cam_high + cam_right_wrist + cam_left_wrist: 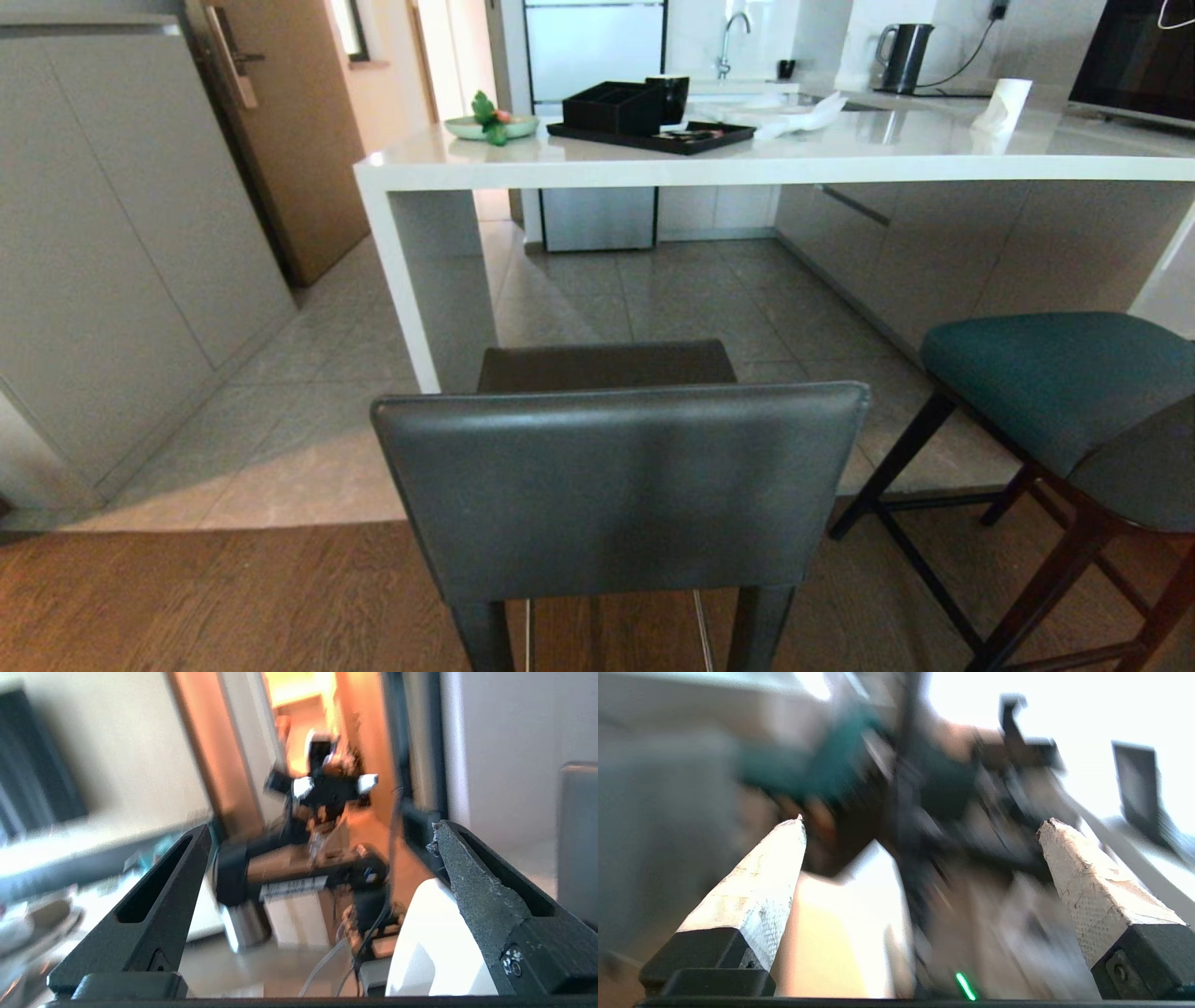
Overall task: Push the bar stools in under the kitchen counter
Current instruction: Push the blue chair back under the dining table
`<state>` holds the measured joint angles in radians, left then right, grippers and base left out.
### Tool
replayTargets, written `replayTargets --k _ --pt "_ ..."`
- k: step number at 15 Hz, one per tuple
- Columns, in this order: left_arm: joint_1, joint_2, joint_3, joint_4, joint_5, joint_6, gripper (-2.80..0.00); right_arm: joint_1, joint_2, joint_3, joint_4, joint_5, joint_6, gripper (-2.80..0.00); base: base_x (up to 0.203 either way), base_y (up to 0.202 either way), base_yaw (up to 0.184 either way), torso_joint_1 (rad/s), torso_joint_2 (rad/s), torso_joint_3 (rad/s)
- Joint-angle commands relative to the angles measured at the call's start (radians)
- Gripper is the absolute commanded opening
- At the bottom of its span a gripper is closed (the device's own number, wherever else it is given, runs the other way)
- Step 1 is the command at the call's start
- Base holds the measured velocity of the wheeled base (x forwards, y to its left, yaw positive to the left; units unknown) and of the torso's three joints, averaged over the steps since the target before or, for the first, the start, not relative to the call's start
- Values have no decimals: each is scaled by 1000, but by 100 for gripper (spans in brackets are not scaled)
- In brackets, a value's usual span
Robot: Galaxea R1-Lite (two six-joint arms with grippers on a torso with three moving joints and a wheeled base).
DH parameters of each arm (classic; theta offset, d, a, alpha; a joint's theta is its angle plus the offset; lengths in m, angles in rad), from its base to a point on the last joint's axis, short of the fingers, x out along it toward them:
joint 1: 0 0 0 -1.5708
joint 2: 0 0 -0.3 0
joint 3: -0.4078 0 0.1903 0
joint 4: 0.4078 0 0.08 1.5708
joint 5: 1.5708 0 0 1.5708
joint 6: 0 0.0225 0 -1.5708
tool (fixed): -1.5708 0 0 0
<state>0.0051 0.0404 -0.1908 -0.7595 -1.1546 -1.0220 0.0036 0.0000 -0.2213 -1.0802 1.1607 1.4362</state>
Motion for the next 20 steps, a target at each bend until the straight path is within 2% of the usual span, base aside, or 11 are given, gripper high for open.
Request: replayTargets --k 1,3,4,5,7,9,11,13,15,17,20 --pt "0 -36 42 19 214 72 0 -1 0 30 3 -44 -22 0 0 0 0 0 0 0" --pt "0 -38 50 208 483 368 0 -1 0 39 108 -212 -163 0 0 0 0 0 0 0" --pt "0 -38 45 325 596 528 0 -1 0 33 241 -297 -299 0 0 0 0 0 0 0" --pt "0 -39 42 384 684 630 0 -1 0 24 370 -370 -449 0 5 -3 102 2 2 2" --pt "-1 -39 58 378 753 709 0 -1 0 12 579 -495 -800 0 -1 -7 179 3 2 3" --pt "-1 -39 98 341 890 832 0 -1 0 13 667 -645 -984 0 -3 -13 221 0 5 5" --pt "-1 -39 132 357 911 850 0 -1 0 20 706 -710 -1030 0 1 -11 192 2 2 2" --pt "-1 -40 167 368 839 851 0 -1 0 48 723 -703 -1064 0 0 -3 104 1 1 5" --pt "-1 -40 189 376 834 853 0 -1 0 67 773 -719 -1154 0 0 0 0 0 0 0" --pt "-1 -40 189 396 858 864 0 -1 0 78 828 -887 -1245 0 0 0 0 0 0 0" --pt "-1 -40 189 410 1021 945 0 -1 0 77 871 -1095 -1319 0 0 0 0 0 0 0"
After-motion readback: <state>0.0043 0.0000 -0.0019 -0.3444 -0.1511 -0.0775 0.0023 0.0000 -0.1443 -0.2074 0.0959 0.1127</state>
